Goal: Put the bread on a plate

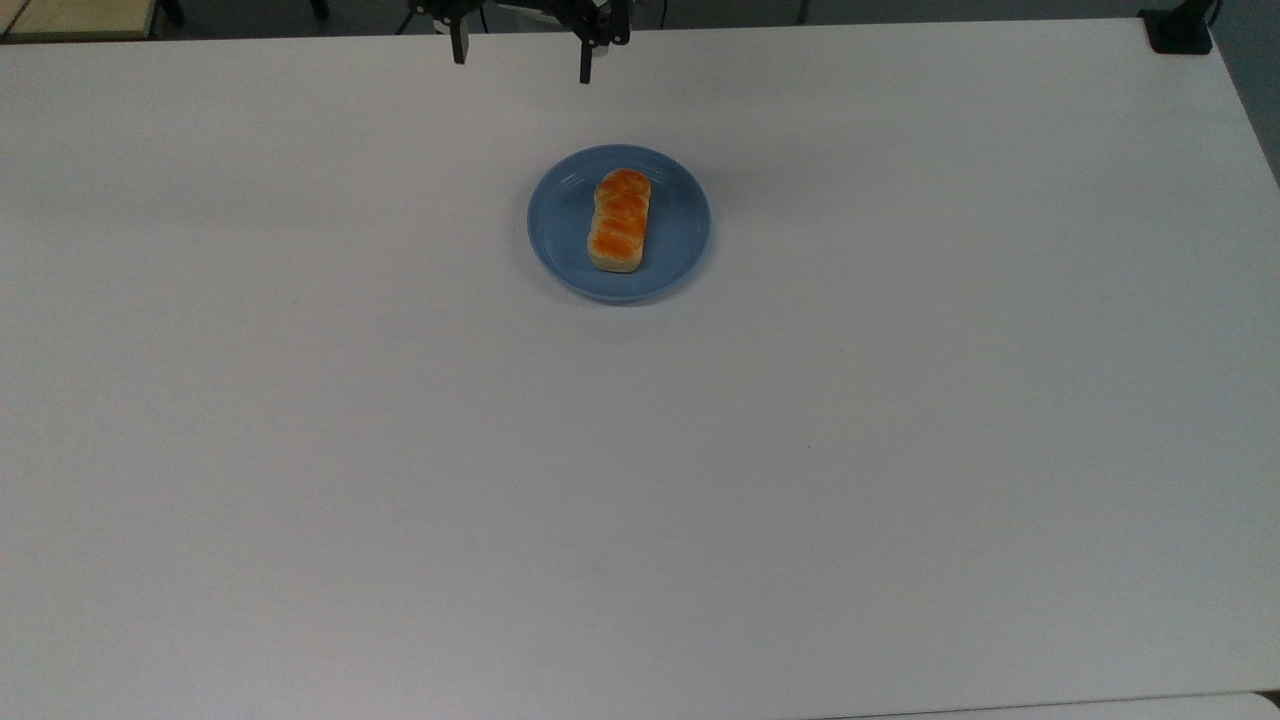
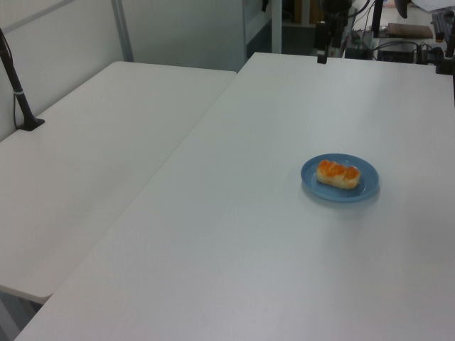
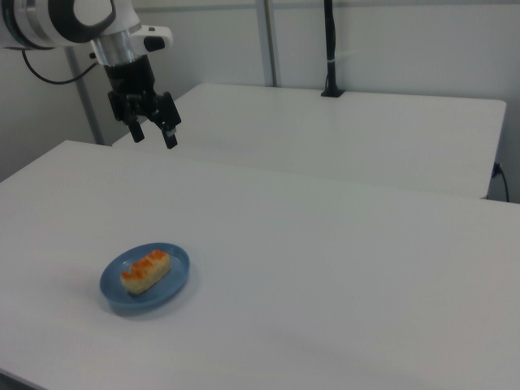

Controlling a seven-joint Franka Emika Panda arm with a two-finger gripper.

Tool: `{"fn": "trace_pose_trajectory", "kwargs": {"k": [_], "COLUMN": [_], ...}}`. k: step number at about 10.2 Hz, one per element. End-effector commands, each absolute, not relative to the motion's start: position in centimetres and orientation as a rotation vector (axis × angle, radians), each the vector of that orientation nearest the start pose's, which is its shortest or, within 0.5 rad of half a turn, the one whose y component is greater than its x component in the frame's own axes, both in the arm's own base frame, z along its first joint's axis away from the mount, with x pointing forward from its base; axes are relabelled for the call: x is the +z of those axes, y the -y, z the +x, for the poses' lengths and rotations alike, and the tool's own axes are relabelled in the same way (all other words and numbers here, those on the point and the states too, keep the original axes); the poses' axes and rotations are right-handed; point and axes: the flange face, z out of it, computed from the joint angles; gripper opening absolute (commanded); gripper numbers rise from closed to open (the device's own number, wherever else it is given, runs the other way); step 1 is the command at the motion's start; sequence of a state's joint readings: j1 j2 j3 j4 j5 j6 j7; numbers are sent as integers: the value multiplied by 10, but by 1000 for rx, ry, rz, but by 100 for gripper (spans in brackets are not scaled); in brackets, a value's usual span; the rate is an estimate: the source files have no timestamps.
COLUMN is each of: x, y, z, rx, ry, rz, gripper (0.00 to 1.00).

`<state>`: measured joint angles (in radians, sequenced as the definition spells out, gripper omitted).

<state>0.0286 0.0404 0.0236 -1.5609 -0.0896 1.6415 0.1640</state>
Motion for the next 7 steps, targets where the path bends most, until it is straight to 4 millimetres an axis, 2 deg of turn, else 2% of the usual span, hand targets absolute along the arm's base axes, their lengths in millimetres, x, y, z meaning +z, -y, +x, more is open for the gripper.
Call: {"fn": "trace_pose_trajectory", "kwargs": {"k": [1,2,7], "x": [629,631,629], "y": [-8,0,-5], "z": [571,570,571], "rx": [-72,-76,-69], "ry": [-151,-169,-149], "rz": [-3207,-3203,-3204], "gripper": [100,100,100]}}
